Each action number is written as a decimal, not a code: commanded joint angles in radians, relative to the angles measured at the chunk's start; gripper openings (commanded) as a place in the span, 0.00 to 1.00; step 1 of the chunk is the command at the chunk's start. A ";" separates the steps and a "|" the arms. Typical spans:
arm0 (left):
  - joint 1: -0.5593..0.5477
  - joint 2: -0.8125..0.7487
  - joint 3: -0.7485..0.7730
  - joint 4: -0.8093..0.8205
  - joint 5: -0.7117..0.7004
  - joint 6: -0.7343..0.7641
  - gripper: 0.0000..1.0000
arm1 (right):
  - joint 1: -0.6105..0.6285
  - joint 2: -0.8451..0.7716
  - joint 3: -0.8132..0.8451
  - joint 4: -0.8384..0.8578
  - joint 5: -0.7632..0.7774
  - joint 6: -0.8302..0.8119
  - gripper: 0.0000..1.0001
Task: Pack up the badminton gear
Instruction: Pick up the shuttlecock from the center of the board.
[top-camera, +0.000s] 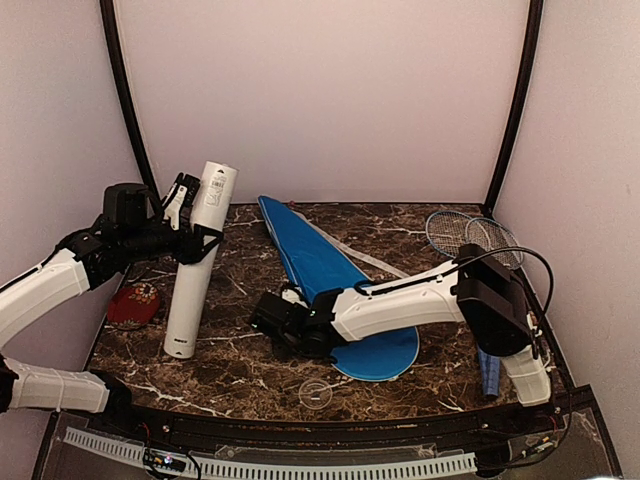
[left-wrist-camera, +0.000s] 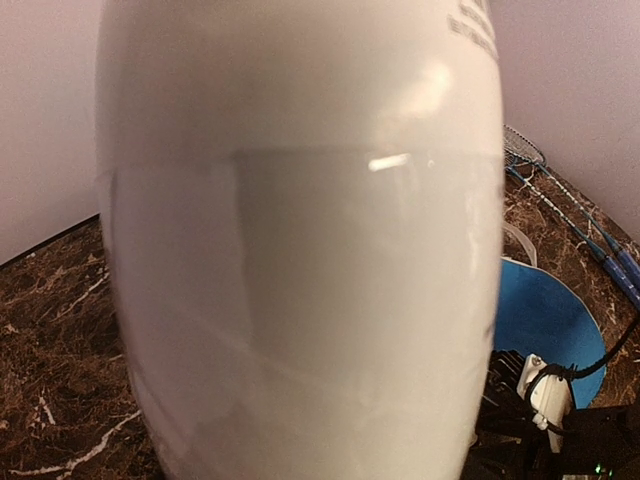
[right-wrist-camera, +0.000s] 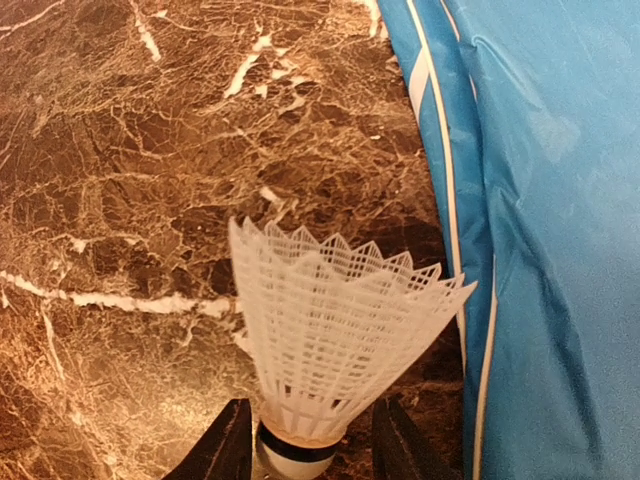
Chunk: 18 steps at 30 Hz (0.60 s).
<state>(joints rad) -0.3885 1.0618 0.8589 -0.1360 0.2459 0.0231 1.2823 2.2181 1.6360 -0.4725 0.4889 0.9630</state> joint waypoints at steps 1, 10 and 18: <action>0.004 -0.034 -0.006 0.030 -0.006 0.010 0.56 | 0.006 -0.005 -0.034 0.005 0.081 -0.017 0.39; 0.004 -0.031 -0.007 0.029 -0.015 0.015 0.56 | 0.004 -0.037 -0.091 0.090 0.072 -0.060 0.29; 0.004 -0.028 -0.008 0.027 -0.033 0.028 0.56 | -0.017 -0.218 -0.221 0.232 0.021 -0.151 0.26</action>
<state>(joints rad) -0.3885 1.0618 0.8581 -0.1364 0.2256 0.0334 1.2812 2.1452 1.4754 -0.3561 0.5373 0.8738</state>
